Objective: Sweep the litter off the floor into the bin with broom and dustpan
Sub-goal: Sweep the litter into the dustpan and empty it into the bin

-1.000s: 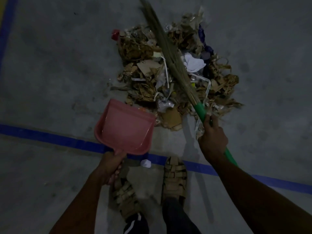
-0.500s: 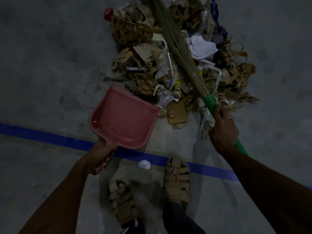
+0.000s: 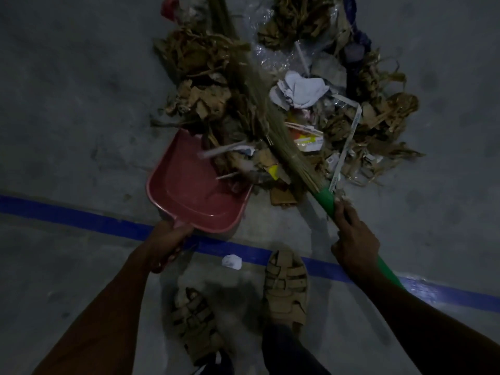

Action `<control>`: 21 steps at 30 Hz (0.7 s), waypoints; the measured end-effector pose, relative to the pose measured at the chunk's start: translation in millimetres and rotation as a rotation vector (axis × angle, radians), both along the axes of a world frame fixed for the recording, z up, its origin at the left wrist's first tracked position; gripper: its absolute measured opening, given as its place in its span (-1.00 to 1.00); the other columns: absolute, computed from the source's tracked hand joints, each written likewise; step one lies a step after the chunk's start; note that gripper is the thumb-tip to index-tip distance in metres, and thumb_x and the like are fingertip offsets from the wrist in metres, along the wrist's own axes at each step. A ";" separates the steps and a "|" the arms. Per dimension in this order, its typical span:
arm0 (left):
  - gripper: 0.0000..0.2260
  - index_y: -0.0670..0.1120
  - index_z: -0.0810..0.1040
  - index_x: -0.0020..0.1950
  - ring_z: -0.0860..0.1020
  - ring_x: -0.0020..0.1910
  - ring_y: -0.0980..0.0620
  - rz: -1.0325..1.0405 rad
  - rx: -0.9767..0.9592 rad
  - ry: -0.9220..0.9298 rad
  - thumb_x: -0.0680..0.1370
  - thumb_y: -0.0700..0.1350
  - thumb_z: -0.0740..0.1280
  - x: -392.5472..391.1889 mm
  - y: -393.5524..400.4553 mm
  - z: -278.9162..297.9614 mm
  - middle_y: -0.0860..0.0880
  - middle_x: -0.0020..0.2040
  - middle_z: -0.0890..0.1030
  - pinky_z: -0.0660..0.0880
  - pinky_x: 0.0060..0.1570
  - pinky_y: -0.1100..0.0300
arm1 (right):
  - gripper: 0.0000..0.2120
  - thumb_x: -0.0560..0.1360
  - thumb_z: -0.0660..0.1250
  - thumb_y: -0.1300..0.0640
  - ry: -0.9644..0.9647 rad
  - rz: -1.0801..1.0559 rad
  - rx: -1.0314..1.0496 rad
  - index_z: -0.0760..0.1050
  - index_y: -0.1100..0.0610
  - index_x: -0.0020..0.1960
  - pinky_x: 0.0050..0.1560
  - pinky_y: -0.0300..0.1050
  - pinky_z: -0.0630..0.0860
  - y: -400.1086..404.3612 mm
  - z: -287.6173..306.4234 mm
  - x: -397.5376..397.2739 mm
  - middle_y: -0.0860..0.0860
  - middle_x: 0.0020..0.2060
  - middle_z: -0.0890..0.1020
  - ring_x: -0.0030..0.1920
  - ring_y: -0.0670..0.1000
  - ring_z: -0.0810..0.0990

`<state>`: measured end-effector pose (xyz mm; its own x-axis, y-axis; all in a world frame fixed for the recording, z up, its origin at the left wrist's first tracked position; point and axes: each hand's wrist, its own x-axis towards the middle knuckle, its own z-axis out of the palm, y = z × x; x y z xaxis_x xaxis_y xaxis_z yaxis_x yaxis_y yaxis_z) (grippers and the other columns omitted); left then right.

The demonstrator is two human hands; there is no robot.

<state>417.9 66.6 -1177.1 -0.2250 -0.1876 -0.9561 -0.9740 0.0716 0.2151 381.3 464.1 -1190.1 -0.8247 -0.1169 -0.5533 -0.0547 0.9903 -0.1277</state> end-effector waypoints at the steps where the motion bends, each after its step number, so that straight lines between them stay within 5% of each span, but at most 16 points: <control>1: -0.73 -0.12 0.44 -0.22 0.22 -0.63 0.08 0.006 -0.001 0.004 0.63 -0.06 0.35 0.5 0.6 -0.6 -0.02 -0.54 0.30 0.13 -0.59 0.32 | -0.13 0.20 0.52 0.31 0.015 0.006 -0.006 0.35 0.15 0.48 -0.43 -0.17 0.26 -0.6 1.3 2.5 0.13 0.41 0.41 -0.17 0.26 0.58; 11: -0.73 -0.11 0.41 -0.23 0.25 -0.65 0.11 0.011 0.001 0.016 0.62 -0.06 0.35 0.3 4.4 -6.0 0.00 -0.58 0.33 0.15 -0.62 0.31 | -0.17 0.31 0.39 0.33 0.245 -0.137 -0.060 0.24 0.15 0.55 -0.28 0.03 0.51 -23.6 -12.8 -29.7 0.14 0.44 0.37 -0.03 0.31 0.55; 21: -0.73 -0.11 0.36 -0.31 0.23 -0.65 0.13 0.031 0.061 -0.017 0.56 -0.17 0.32 -0.7 3.0 -18.0 0.03 -0.58 0.32 0.14 -0.59 0.34 | -0.20 0.36 0.44 0.33 0.150 -0.054 -0.022 0.26 0.11 0.56 -0.33 -0.10 0.37 -28.3 -28.1 -9.9 0.17 0.47 0.37 0.12 0.33 0.56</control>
<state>417.2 69.6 -1195.1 -0.2041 -0.1353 -0.9696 -0.9790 0.0285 0.2021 371.3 435.8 -1218.2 -0.9033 -0.0808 -0.4212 -0.0217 0.9894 -0.1434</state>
